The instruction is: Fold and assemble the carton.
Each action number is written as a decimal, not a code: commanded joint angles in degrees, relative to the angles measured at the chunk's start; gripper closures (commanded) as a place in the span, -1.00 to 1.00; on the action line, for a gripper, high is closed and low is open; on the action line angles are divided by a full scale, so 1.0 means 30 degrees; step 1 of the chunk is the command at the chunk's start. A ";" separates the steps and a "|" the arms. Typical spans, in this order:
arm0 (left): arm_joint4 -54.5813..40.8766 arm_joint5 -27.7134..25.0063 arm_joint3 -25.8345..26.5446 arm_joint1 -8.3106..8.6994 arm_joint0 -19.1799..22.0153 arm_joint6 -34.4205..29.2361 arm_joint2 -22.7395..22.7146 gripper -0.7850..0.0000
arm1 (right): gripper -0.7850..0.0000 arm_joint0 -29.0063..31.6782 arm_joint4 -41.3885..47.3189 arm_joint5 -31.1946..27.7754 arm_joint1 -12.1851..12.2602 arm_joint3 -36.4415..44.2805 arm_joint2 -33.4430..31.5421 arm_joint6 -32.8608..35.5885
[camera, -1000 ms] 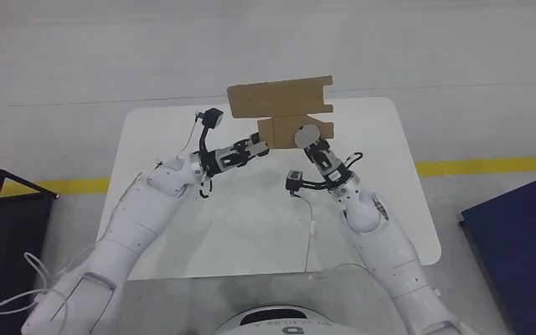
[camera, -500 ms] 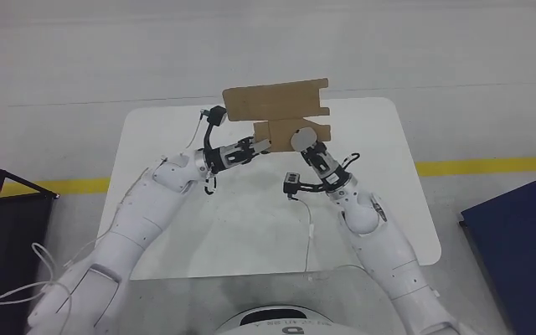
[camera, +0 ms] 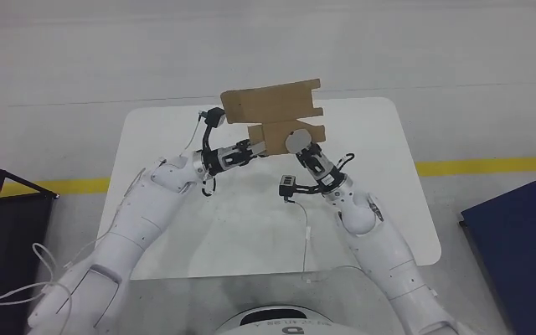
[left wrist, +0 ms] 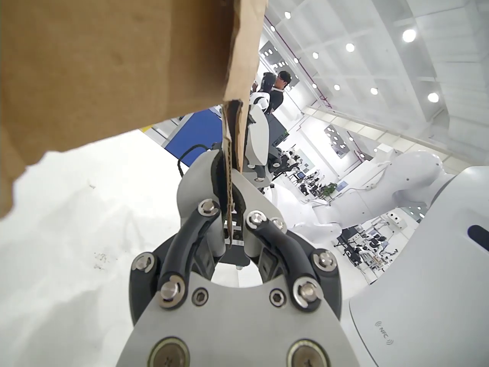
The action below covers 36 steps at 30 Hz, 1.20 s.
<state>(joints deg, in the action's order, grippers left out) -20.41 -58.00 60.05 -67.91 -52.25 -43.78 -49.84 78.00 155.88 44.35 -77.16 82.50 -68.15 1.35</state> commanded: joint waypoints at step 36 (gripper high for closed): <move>-0.9546 0.8463 0.3590 0.2162 -0.3224 -0.9305 -0.4028 1.00 | -0.22 0.0917 0.5783 0.0424 0.1349 0.1757 -0.4015 -0.7845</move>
<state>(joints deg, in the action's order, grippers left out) -49.58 -33.36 70.57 -61.66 -61.48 -71.00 -61.35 80.74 172.91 46.41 -73.38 87.36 -79.27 -20.70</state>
